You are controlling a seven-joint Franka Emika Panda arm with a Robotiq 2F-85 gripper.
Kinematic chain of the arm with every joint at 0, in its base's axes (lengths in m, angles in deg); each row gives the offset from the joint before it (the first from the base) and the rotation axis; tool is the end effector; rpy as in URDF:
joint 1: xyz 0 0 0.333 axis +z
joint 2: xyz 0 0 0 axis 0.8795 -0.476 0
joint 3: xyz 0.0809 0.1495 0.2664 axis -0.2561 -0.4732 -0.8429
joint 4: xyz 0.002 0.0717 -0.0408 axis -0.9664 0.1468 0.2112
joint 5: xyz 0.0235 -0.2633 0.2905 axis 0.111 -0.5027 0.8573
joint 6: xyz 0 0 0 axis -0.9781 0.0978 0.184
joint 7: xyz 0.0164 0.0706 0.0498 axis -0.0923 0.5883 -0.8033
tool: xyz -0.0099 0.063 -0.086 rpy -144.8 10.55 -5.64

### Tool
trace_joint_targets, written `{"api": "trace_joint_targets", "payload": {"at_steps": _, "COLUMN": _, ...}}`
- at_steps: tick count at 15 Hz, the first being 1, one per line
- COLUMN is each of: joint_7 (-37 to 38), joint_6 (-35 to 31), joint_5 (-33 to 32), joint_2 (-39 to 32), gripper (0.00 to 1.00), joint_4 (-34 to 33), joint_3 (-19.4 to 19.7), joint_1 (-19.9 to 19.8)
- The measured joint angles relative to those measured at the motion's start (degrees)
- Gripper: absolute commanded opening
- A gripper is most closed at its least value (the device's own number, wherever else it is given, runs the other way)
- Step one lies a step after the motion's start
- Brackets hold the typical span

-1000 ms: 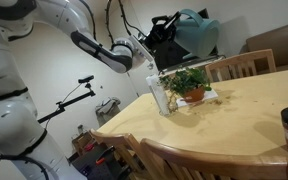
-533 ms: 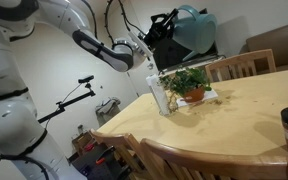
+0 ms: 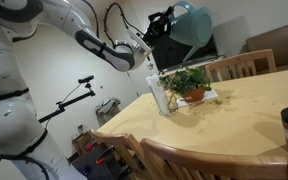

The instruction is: Use the watering can to water the plant

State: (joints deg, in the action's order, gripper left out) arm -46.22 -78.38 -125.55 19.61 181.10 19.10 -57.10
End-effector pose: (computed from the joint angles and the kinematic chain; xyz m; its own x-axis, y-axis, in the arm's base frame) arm 0.5873 -0.0131 0.3979 0.8939 0.4441 -0.0618 -0.1434 0.4137 0.8990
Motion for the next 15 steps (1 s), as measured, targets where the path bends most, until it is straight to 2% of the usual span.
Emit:
{"api": "trace_joint_targets", "payload": {"at_steps": 4, "joint_7": -3.25, "joint_6": 2.09, "joint_5": -2.29, "joint_2": -0.2, "gripper": 0.02, "joint_4": -0.02, "joint_3": -0.05, "joint_1": 0.61}}
{"api": "trace_joint_targets", "payload": {"at_steps": 8, "joint_7": -2.61, "joint_6": 2.0, "joint_5": -2.21, "joint_2": -0.22, "gripper": 0.02, "joint_4": -0.05, "joint_3": -0.06, "joint_1": 0.33}}
{"api": "trace_joint_targets", "payload": {"at_steps": 12, "joint_7": 3.82, "joint_6": 0.15, "joint_5": 1.28, "joint_2": -0.16, "gripper": 0.02, "joint_4": -0.02, "joint_3": -0.01, "joint_1": -1.38}}
{"api": "trace_joint_targets", "payload": {"at_steps": 15, "joint_7": 10.43, "joint_6": -3.73, "joint_5": 4.3, "joint_2": 0.16, "gripper": 0.02, "joint_4": 0.35, "joint_3": 0.3, "joint_1": -3.56}}
